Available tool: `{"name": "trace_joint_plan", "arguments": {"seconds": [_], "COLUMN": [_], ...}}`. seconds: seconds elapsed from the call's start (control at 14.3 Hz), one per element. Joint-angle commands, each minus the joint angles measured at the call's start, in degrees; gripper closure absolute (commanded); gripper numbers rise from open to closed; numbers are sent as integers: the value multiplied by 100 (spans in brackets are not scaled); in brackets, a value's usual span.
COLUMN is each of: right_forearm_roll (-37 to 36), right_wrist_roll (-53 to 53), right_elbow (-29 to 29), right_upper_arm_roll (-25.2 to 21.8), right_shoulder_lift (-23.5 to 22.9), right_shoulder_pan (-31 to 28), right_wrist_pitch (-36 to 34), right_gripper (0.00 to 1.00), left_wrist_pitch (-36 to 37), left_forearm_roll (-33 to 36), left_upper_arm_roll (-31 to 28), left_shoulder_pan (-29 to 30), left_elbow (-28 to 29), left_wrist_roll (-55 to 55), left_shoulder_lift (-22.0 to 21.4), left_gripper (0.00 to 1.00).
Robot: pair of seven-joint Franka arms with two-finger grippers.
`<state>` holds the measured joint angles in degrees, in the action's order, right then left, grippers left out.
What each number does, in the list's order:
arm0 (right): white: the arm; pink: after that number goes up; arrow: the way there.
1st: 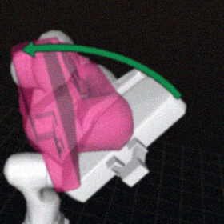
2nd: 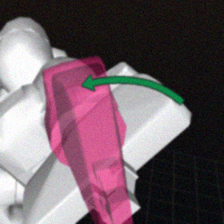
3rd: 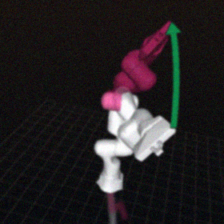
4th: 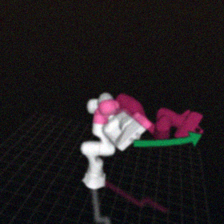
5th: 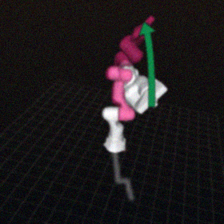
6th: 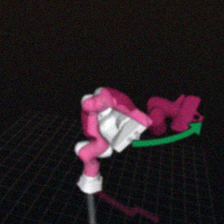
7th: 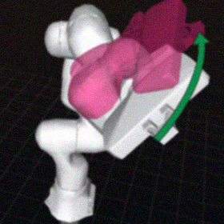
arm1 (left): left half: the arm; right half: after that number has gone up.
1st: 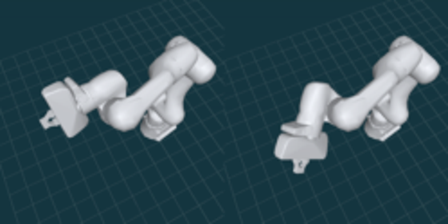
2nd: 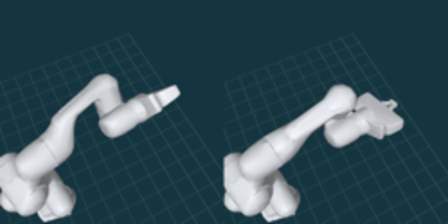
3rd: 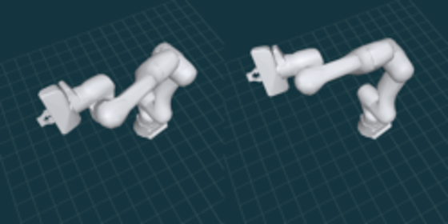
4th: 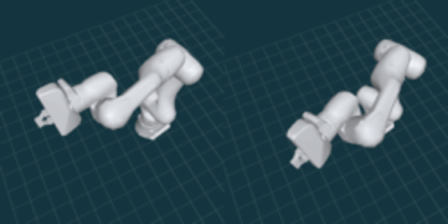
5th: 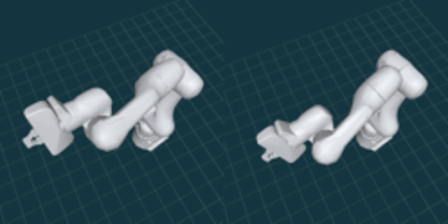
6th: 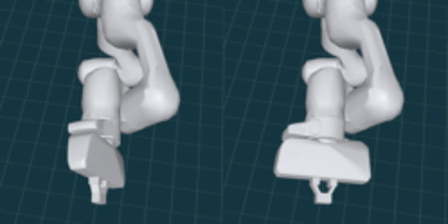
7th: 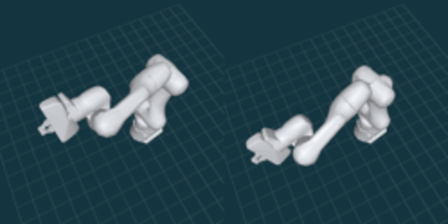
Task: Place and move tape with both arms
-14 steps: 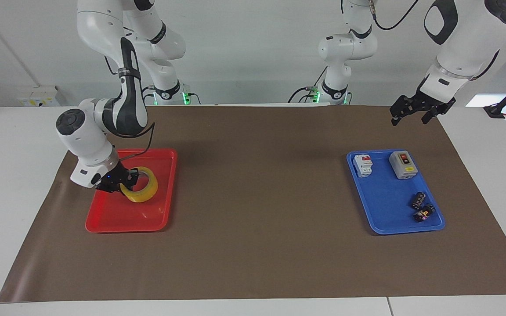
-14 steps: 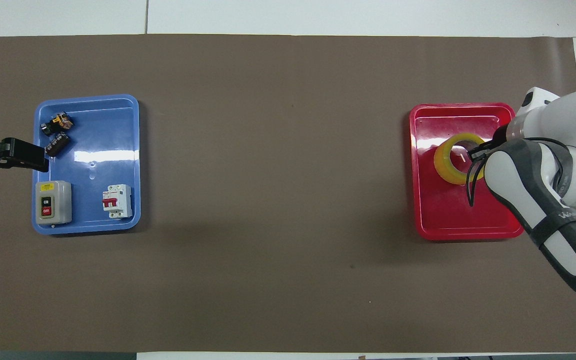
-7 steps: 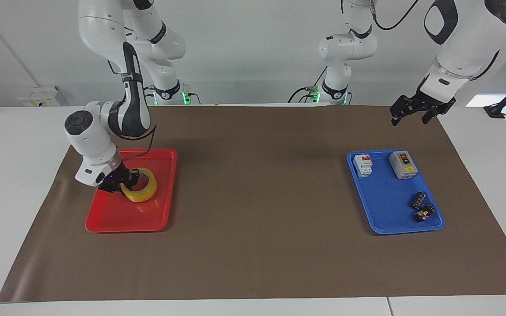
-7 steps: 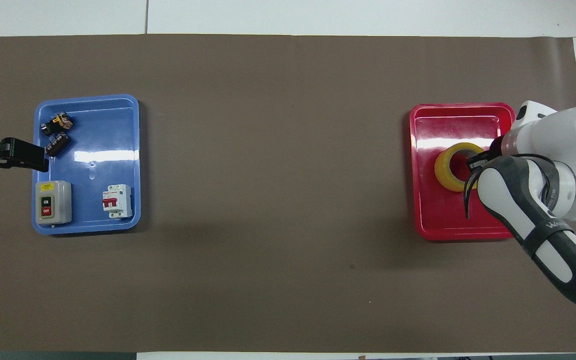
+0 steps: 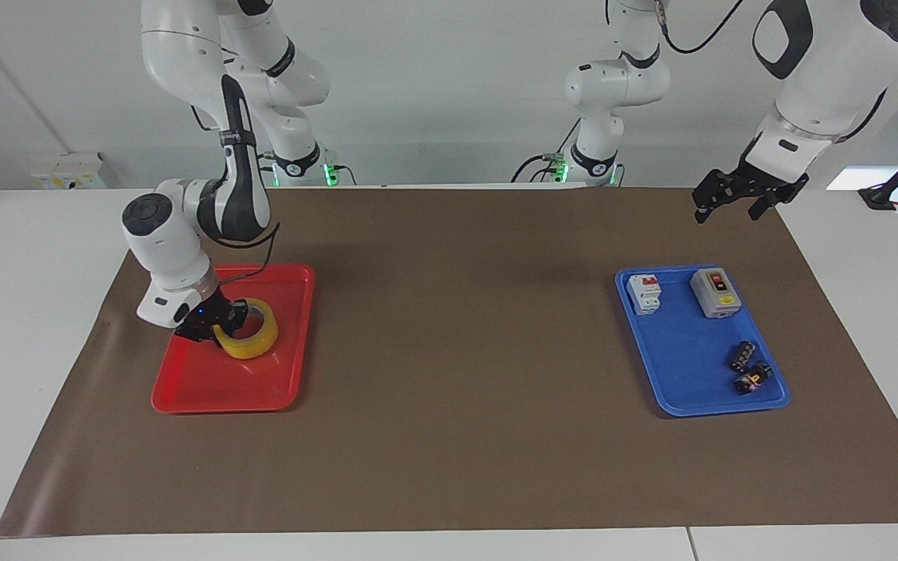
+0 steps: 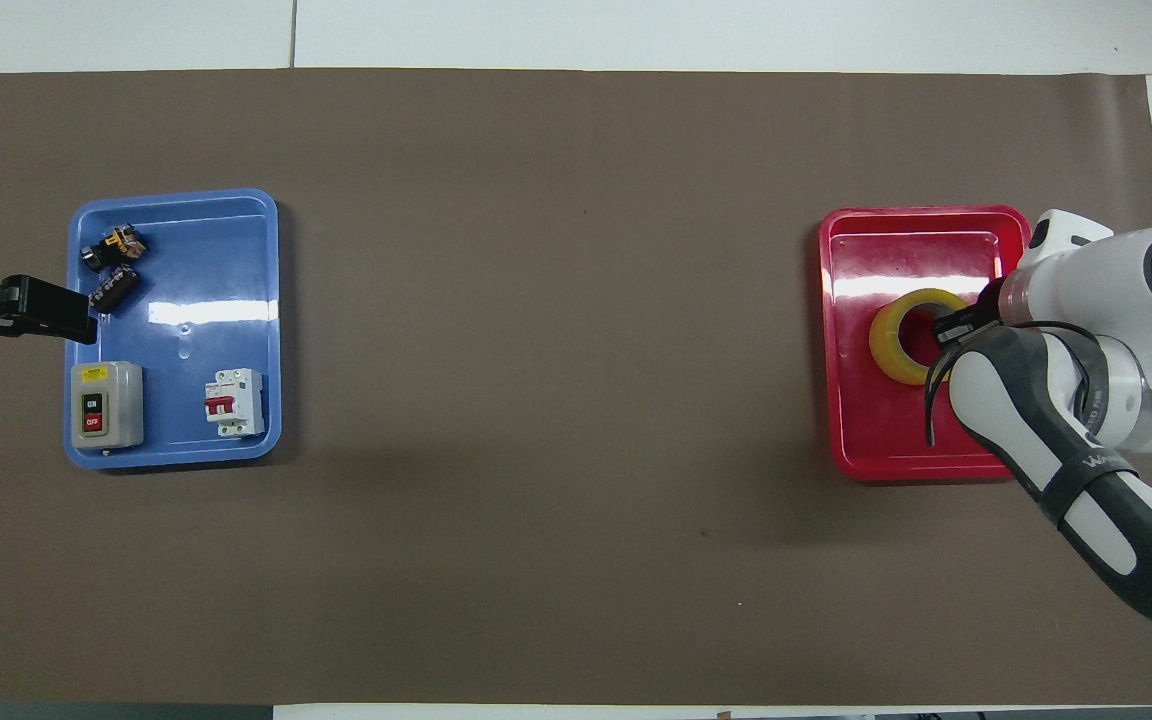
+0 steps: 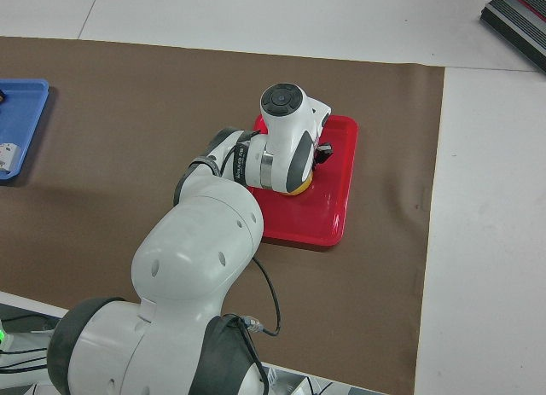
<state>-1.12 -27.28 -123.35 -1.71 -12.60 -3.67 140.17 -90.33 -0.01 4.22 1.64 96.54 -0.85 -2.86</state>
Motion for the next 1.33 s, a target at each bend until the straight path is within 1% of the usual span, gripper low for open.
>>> {"name": "trace_joint_plan", "arguments": {"seconds": [0.0,0.07,0.14,0.28,0.56,0.63,0.77,0.98,1.05,1.12,1.26], "right_forearm_roll": [-55,-55,-55,-46,-63,-63,-63,-63,-63,-46,7], "right_wrist_roll": [-49,-40,-32,256,1521,1933,2419,3209,3325,3326,3343], "right_elbow": [-58,-40,38,327,1338,1427,1428,1436,1454,1541,2171], "right_upper_arm_roll": [57,57,57,57,110,101,110,119,119,119,110], "right_shoulder_lift": [64,82,99,222,415,538,854,1337,1521,1645,1699], "right_shoulder_pan": [-107,-107,-107,-90,7,120,148,402,403,394,359], "right_wrist_pitch": [98,63,19,-418,-1903,-2071,-2239,-2819,-3020,-3196,-3985], "right_gripper": [45,0,0,0,0,0,0,0,0,0,0], "left_wrist_pitch": [-46,-38,-38,-38,-38,-46,-47,-47,-47,-38,-46], "left_forearm_roll": [-104,-104,-104,-104,-104,-104,-104,-104,-104,-104,-104], "left_upper_arm_roll": [-35,-35,-35,-35,-35,-35,-35,-35,-35,-35,-35], "left_shoulder_pan": [3,3,3,3,3,3,3,3,3,3,3], "left_elbow": [155,155,155,155,155,155,155,155,155,155,155], "left_wrist_roll": [67,67,67,67,67,67,67,67,67,67,67], "left_shoulder_lift": [-153,-153,-153,-153,-153,-153,-153,-153,-153,-153,-153], "left_gripper": [0,0,0,0,0,0,0,0,0,0,0]}}
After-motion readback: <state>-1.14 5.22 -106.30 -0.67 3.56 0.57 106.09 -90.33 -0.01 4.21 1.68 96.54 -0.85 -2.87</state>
